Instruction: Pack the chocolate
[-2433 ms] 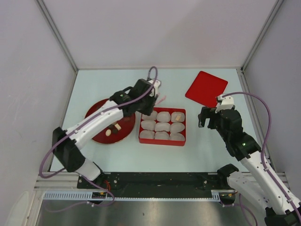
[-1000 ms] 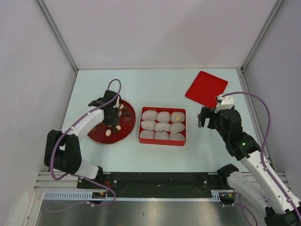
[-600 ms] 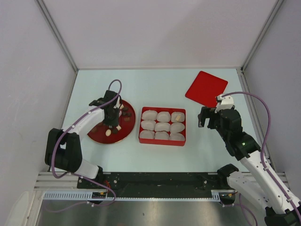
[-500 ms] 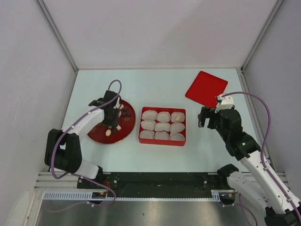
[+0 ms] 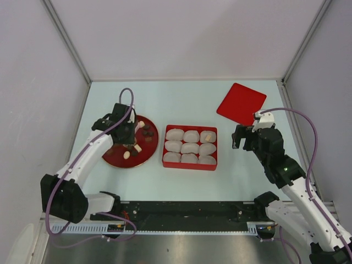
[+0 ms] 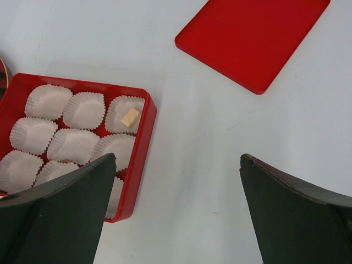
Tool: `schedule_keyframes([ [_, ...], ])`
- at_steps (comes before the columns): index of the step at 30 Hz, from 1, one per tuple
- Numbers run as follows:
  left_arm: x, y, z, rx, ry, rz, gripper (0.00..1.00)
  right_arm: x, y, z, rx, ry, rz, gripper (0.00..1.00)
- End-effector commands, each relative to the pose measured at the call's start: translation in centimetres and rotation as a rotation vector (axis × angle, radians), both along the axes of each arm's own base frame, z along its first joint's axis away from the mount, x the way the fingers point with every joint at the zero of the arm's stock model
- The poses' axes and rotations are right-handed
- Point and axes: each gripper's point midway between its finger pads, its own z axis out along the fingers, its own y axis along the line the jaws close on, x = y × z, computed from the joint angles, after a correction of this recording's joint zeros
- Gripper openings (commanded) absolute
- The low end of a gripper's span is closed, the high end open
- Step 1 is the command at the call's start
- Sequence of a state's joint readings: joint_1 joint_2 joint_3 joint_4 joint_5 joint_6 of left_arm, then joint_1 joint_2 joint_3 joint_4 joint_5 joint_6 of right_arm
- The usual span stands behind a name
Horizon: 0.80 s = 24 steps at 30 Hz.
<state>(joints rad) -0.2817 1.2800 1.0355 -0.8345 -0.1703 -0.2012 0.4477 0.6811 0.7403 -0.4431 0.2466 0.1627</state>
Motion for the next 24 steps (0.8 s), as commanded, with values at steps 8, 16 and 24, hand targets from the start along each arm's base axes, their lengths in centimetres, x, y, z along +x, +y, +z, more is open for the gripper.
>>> schedule_keyframes([
  [8,0.0,-12.1,7.5,-0.195,-0.198,-0.346,0.03,0.1,-0.2,1.3,0.017,-0.048,-0.014,1.0],
  [16,-1.9,-22.5,7.7,-0.226,-0.186,-0.639,0.04,0.2,-0.4,1.3,0.012,-0.048,-0.026,1.0],
  [24,-3.5,-27.7,4.1,-0.151,-0.079,-0.781,0.07,0.1,-0.7,1.3,0.002,-0.052,-0.032,1.0],
])
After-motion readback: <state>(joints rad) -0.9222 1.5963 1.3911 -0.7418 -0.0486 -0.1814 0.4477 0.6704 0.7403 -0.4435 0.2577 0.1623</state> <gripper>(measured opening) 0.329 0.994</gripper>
